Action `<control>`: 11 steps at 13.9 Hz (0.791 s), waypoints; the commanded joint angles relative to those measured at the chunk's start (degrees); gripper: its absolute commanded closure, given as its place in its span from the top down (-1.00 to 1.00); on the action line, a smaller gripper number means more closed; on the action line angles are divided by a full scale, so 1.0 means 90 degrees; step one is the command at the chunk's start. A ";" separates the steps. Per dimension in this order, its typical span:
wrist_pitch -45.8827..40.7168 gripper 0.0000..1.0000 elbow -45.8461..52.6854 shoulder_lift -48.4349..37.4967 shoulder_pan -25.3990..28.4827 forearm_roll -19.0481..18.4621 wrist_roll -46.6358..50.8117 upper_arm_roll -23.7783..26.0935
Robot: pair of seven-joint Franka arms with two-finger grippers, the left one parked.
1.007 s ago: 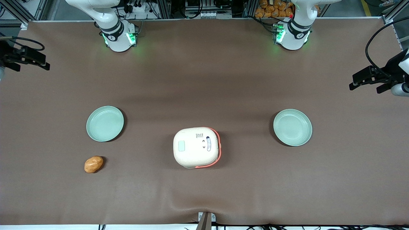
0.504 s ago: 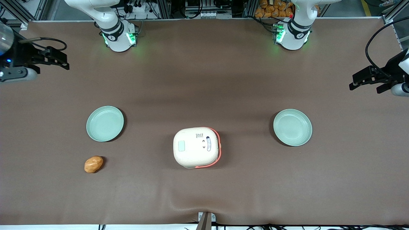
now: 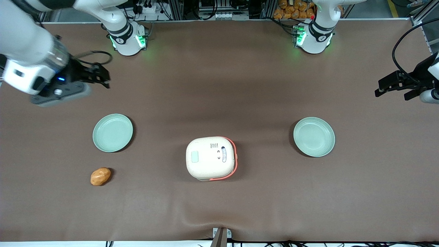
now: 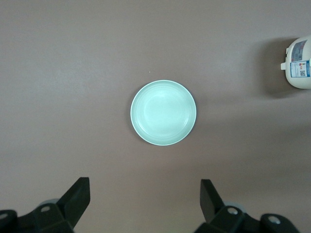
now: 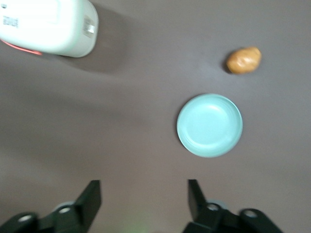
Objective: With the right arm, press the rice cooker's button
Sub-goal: 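Move the right gripper over the rice cooker toward its lid button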
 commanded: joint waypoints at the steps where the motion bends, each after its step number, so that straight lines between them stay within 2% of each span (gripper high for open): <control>1: 0.0640 -0.47 0.0120 0.0386 0.0433 -0.0089 -0.0011 -0.0049; 3: 0.1187 -1.00 0.0198 0.0650 0.0677 -0.0069 -0.0011 -0.0049; 5: 0.1385 -1.00 0.0257 0.0962 0.0979 -0.0069 0.0047 -0.0049; 8: 0.2027 -1.00 0.0296 0.1324 0.1312 -0.0069 0.0885 -0.0049; 11: 0.2740 -1.00 0.0334 0.1665 0.1479 -0.0040 0.0956 -0.0039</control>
